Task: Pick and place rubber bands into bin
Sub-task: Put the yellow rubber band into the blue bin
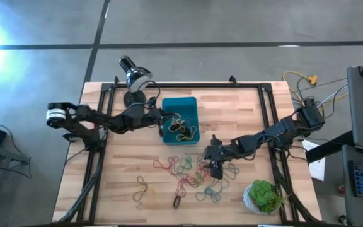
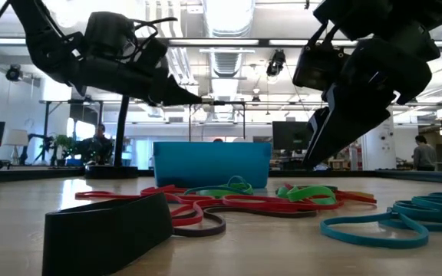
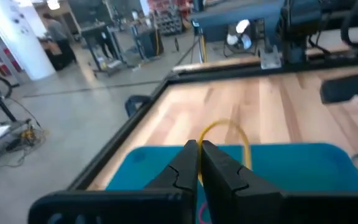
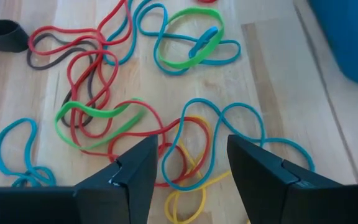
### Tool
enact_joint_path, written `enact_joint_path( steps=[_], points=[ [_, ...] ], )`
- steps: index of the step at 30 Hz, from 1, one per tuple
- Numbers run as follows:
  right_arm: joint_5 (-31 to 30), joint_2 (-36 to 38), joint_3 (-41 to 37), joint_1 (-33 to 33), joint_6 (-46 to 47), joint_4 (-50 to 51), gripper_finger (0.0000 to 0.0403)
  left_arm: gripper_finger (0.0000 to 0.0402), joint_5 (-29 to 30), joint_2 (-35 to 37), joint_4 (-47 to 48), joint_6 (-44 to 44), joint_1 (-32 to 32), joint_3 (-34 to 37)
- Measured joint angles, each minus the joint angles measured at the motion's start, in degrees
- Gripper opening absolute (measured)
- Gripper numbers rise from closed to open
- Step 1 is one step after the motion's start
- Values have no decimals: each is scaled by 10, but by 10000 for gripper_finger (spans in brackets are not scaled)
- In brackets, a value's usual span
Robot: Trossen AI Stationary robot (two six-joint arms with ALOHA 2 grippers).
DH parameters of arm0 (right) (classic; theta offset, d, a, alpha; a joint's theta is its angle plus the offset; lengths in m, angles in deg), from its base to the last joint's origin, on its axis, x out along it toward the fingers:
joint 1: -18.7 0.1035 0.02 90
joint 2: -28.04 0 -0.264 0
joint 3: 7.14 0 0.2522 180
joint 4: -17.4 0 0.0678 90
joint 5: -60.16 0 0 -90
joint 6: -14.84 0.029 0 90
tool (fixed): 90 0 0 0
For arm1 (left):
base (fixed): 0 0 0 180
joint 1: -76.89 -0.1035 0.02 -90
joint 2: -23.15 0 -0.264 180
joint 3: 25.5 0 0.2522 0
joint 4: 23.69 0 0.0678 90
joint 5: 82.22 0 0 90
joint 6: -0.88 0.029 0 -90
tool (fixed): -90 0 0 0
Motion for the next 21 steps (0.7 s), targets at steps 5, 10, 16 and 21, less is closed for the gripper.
enact_joint_path(
  steps=[5, 10, 16, 21],
  points=[
    [-7, 0, 0, 0, -2, -1, 187, 48, 0, 0, 11, 0, 0, 0],
    [-9, 0, 0, 0, -2, -2, 187, 103, 20, 0, 10, 1, 0, -1],
    [-9, 0, 0, 0, -12, -3, 187, 139, 2, 0, 11, -8, 0, -1],
    [-7, 0, 0, 3, -31, -31, 187, 141, -106, 3, 10, -69, 1, -1]
  ],
)
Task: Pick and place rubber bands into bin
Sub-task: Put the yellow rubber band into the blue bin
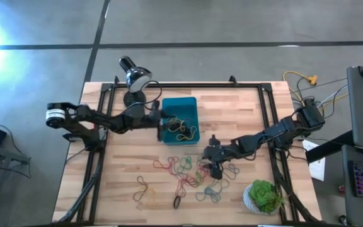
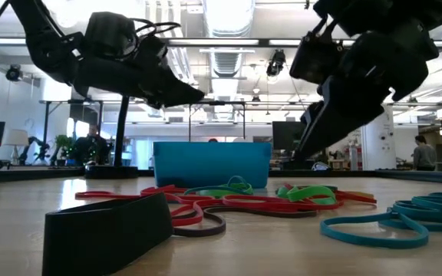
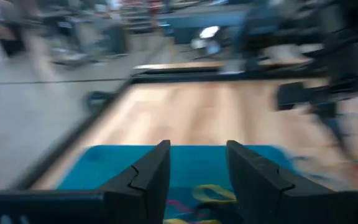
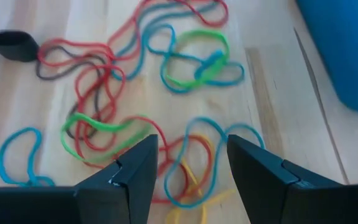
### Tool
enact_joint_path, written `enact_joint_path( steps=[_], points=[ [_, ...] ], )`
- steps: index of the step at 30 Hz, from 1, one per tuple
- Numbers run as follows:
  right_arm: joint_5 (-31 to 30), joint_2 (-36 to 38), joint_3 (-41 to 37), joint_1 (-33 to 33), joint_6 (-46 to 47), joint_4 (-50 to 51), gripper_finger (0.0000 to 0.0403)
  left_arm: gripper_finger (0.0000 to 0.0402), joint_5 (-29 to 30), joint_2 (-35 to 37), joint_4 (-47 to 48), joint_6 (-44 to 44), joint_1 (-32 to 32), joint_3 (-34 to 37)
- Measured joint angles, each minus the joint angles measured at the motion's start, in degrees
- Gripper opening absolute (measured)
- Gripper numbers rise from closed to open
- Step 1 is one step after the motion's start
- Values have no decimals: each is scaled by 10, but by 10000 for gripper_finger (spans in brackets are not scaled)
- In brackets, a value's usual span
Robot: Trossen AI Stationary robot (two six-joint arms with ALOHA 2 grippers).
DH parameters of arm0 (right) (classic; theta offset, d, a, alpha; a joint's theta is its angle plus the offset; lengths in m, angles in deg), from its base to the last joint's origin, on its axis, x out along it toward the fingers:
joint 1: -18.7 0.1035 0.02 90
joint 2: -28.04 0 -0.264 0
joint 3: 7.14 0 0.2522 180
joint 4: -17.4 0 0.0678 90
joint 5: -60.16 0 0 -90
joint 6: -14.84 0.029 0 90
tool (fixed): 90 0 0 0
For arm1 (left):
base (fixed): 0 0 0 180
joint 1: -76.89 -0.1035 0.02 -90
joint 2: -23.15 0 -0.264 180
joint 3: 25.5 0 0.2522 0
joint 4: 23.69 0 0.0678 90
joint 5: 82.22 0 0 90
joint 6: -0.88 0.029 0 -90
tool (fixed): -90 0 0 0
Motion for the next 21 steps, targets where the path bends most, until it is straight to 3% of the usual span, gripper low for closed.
enact_joint_path(
  steps=[7, 21],
  points=[
    [29, 0, 0, 18, -31, -35, 187, 141, -152, 2, 1, -80, 13, 19],
    [17, 3, 1, 25, 74, 125, 186, 141, -159, 1, 1, -95, 44, 57]
  ],
)
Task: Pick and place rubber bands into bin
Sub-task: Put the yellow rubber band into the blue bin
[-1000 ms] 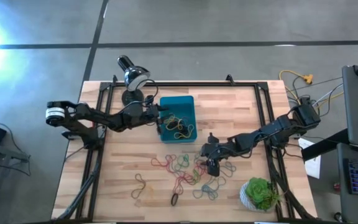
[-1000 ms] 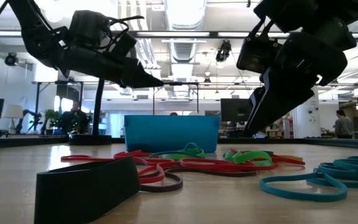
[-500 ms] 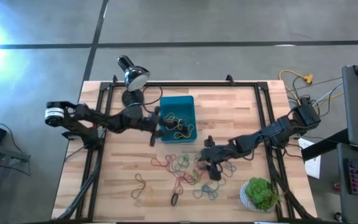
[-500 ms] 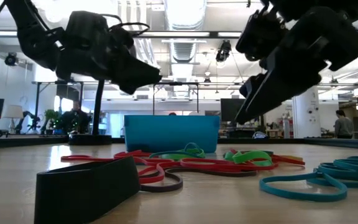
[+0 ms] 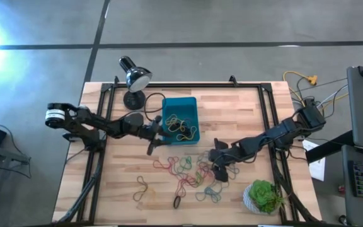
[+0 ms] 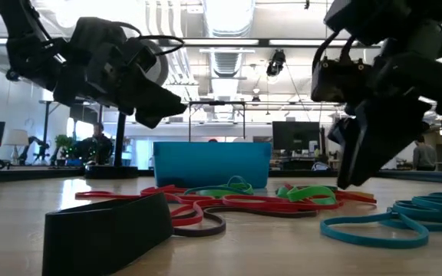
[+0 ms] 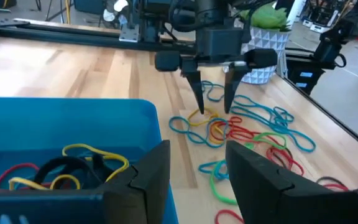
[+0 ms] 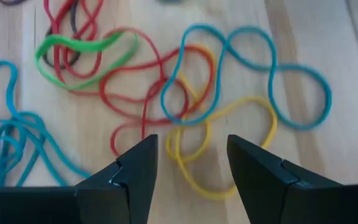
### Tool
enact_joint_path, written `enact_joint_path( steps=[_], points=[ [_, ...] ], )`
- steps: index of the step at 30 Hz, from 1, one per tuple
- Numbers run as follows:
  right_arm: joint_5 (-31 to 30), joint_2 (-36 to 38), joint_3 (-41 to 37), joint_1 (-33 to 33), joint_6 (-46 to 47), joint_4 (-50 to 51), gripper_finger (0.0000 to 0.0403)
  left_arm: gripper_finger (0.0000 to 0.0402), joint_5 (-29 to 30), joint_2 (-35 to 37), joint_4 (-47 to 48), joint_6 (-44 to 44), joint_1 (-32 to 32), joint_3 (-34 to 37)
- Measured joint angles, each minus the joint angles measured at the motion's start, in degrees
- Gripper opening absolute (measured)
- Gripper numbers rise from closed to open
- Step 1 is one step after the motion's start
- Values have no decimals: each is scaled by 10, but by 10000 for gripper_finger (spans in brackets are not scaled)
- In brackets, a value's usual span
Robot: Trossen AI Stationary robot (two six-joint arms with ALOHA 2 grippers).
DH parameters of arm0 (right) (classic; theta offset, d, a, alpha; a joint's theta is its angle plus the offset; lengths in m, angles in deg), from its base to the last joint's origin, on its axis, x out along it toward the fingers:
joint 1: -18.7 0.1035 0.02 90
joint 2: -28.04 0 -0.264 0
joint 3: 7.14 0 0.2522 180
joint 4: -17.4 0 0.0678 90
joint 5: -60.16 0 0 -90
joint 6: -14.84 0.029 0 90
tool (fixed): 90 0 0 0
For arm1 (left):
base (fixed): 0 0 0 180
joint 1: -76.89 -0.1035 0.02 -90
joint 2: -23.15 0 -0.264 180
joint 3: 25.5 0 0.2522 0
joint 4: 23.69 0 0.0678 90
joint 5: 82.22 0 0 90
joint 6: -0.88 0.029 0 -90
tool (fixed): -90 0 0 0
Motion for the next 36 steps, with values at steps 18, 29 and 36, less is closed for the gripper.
enact_joint_path(
  steps=[18, 29, 36],
  points=[
    [-7, -3, 3, 1, -1, 7, 151, 141, 1, -1, -1, 0, 1, 10],
    [-11, -57, 6, 7, -1, -7, 107, 141, 1, -1, -2, 0, 1, 10],
    [-17, -58, 5, 13, -7, -6, 14, 141, 3, -1, -2, 3, 1, 10]
  ],
)
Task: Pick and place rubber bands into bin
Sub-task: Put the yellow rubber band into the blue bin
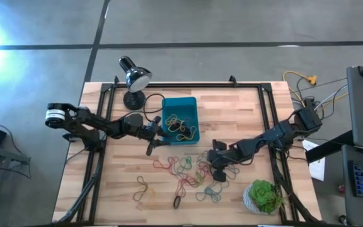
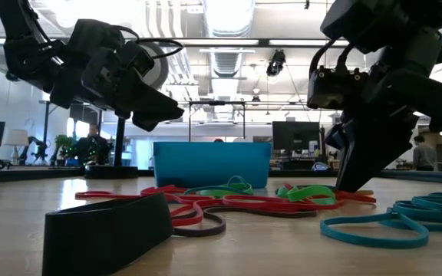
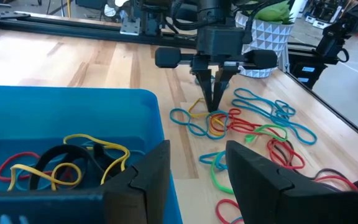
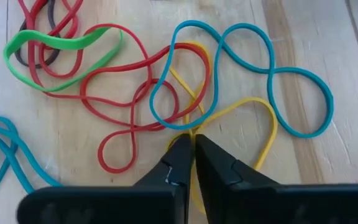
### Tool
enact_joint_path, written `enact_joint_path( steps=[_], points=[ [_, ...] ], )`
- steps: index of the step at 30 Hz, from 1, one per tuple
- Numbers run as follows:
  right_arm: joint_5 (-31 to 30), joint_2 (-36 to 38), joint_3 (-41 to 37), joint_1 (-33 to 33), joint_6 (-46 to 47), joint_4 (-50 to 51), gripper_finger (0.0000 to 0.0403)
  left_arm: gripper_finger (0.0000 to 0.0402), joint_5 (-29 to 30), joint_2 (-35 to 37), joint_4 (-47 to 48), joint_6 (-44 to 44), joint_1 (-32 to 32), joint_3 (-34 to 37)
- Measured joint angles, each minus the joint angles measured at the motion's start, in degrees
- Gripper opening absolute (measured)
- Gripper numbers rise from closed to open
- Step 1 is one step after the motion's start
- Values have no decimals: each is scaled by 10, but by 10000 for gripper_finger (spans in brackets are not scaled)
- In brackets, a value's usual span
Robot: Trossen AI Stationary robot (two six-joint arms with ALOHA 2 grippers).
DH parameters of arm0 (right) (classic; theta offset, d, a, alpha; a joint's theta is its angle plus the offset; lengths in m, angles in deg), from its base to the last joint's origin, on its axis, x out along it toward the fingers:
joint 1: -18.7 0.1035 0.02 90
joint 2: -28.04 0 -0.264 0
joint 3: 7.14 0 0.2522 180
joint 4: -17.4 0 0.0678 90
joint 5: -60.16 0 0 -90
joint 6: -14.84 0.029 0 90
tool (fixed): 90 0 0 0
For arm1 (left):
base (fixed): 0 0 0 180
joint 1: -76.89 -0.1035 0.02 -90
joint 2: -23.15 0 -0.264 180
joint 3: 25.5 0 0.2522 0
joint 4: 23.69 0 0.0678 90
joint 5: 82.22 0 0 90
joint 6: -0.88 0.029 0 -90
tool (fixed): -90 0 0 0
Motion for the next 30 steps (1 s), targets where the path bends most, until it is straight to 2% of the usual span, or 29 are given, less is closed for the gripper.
enact_joint_path(
  steps=[5, 11, 22, 30],
  points=[
    [-7, 12, -1, 1, 1, 3, 9, 141, 0, 0, 0, 1, 0, 0],
    [-14, 73, -7, 5, -13, 29, 8, 141, 0, 0, 0, 1, 0, 0],
    [-95, 192, -1, 8, -44, 70, 8, 141, 1, 0, -2, 3, 0, 1],
    [-157, 235, 27, 9, -131, 65, 8, 141, 1, 0, -4, 4, 0, 1]
  ],
)
